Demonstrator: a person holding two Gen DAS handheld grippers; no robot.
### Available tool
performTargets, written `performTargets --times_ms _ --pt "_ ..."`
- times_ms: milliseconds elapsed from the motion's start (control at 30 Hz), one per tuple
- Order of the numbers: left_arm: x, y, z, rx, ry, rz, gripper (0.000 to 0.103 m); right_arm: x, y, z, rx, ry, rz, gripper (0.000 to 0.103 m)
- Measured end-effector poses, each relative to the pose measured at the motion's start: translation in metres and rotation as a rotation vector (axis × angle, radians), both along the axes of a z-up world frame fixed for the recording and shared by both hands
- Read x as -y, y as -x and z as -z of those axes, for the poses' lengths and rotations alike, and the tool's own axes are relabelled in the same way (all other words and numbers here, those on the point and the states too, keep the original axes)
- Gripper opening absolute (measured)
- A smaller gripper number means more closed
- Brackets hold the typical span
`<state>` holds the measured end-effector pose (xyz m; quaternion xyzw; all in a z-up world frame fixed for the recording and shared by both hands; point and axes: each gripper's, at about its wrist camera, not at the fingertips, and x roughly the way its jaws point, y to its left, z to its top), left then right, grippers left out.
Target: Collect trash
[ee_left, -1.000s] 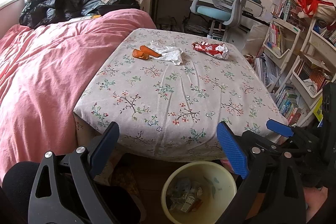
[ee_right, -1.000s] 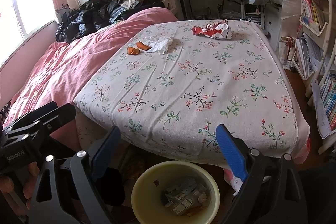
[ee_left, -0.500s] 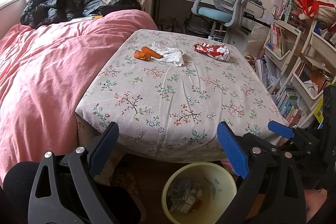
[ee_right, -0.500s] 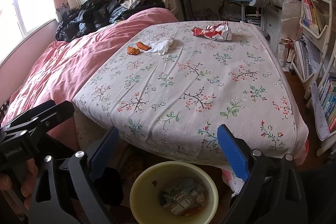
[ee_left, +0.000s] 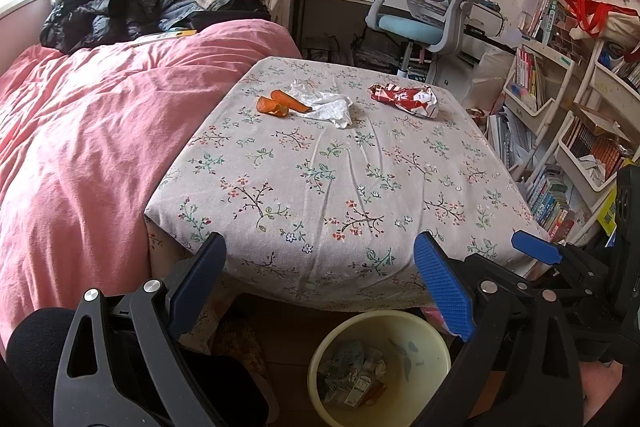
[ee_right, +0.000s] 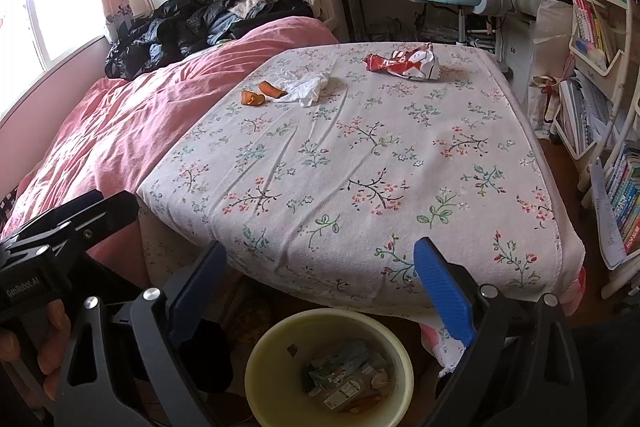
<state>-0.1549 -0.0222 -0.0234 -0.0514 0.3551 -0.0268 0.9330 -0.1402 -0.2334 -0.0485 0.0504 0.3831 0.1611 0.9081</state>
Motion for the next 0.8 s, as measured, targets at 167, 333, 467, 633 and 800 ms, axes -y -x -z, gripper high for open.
performTargets --times_ms 167,333,467,633,800 --pt "0.0004 0.0003 0.0003 0.0 0.0 0.001 0.092 0.0004 -0.0002 -0.0001 0.001 0.001 0.0 0.091" --pt "0.0002 0.0004 0.0005 0.0 0.0 0.001 0.092 0.0006 -0.0002 -0.0003 0.003 0.002 0.001 0.091" --pt "-0.0009 0.0005 0.0003 0.0 0.001 0.0 0.092 0.0003 -0.0001 -0.0003 0.002 0.002 0.001 0.091" --pt "-0.0003 0.0007 0.0008 0.001 0.001 0.001 0.092 0.0015 0.0002 -0.0003 0.003 0.005 0.001 0.091" --pt "-0.0006 0.0008 0.001 0.001 0.001 0.001 0.092 0.0018 0.0004 -0.0005 0.005 0.009 0.004 0.091"
